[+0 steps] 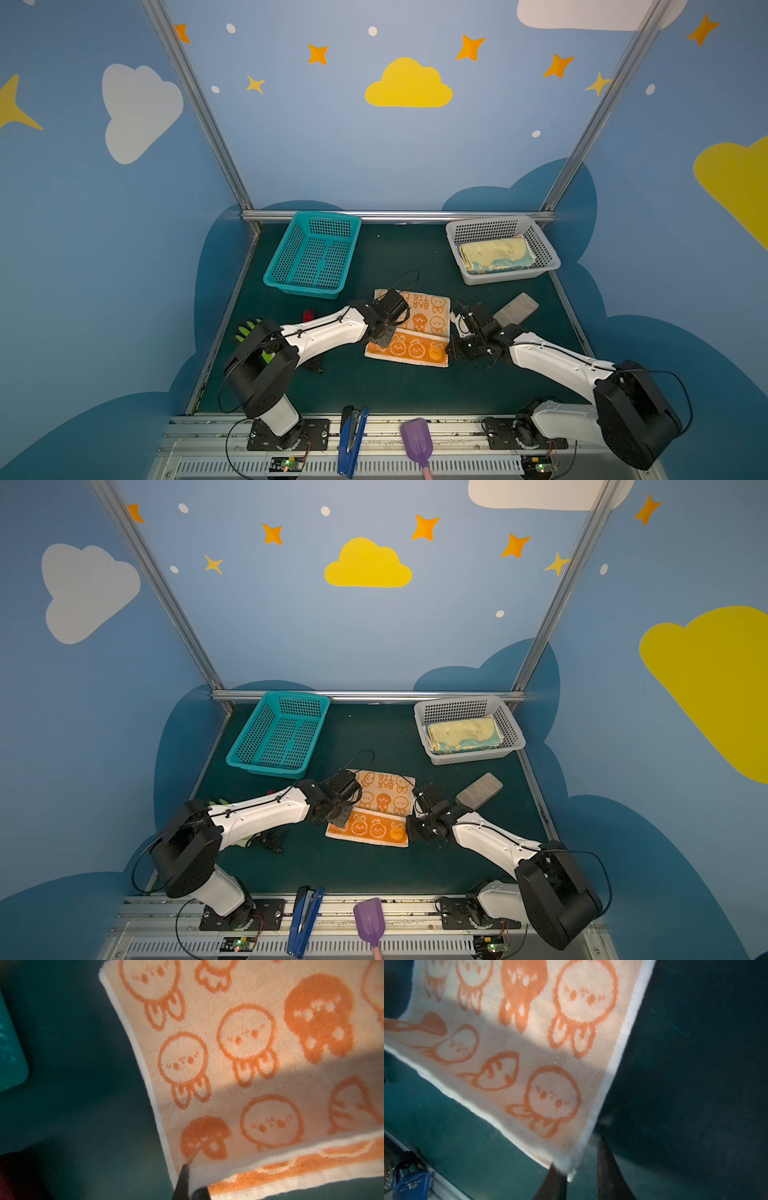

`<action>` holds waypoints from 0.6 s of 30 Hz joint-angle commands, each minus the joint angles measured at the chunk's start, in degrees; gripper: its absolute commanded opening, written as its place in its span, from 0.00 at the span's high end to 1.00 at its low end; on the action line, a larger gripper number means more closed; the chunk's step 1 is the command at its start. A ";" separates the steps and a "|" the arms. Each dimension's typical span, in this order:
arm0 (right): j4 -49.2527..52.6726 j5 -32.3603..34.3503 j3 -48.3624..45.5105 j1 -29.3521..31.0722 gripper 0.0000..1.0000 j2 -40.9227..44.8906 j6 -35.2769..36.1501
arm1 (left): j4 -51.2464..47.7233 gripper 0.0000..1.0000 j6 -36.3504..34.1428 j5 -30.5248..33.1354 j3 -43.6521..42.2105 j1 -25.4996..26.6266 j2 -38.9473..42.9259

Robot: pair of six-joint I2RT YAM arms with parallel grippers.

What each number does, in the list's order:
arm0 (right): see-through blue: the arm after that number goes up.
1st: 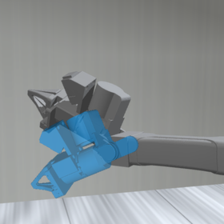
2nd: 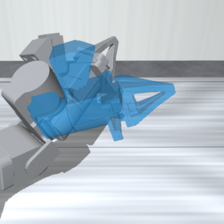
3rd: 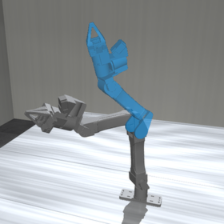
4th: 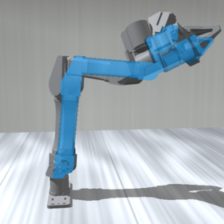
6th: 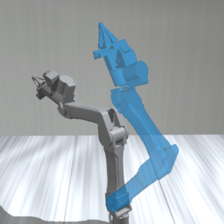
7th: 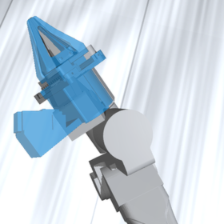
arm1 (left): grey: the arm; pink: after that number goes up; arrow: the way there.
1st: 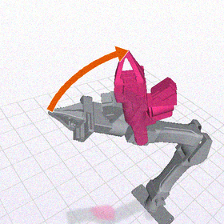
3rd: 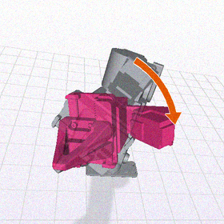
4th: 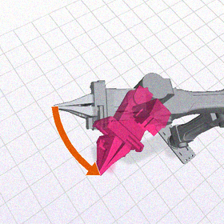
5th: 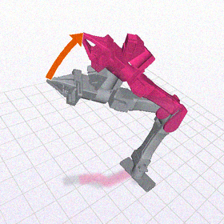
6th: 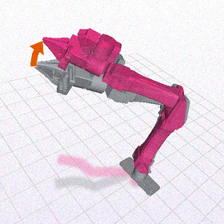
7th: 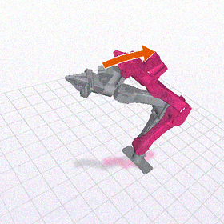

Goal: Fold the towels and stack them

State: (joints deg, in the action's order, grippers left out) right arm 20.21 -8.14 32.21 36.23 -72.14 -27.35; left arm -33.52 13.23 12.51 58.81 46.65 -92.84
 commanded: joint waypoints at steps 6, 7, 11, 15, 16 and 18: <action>5.11 5.86 -2.62 2.44 0.60 9.82 -4.71 | -0.03 0.95 1.77 5.75 -2.88 2.26 2.09; 5.12 6.39 -3.05 2.53 0.59 11.67 -4.99 | 0.09 0.95 1.79 6.63 -3.20 2.68 2.20; 0.49 6.99 -4.27 2.53 0.57 17.48 -2.23 | 0.63 0.94 1.95 8.87 -4.13 3.74 2.11; -11.32 7.78 -7.85 2.53 0.56 19.20 -0.50 | 1.57 0.88 2.49 9.76 -5.02 4.15 2.20; -14.29 7.84 -8.69 2.52 0.55 19.12 1.17 | 1.85 0.85 2.54 9.65 -5.26 4.15 2.30; -15.74 9.12 -8.16 2.36 0.51 18.43 1.84 | 2.18 0.79 2.87 9.36 -5.43 4.09 2.44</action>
State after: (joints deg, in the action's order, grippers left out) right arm 11.88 -1.19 24.32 38.48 -53.49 -27.94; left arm -31.92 14.96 20.29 53.78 50.70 -92.12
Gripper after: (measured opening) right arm 0.483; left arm 0.201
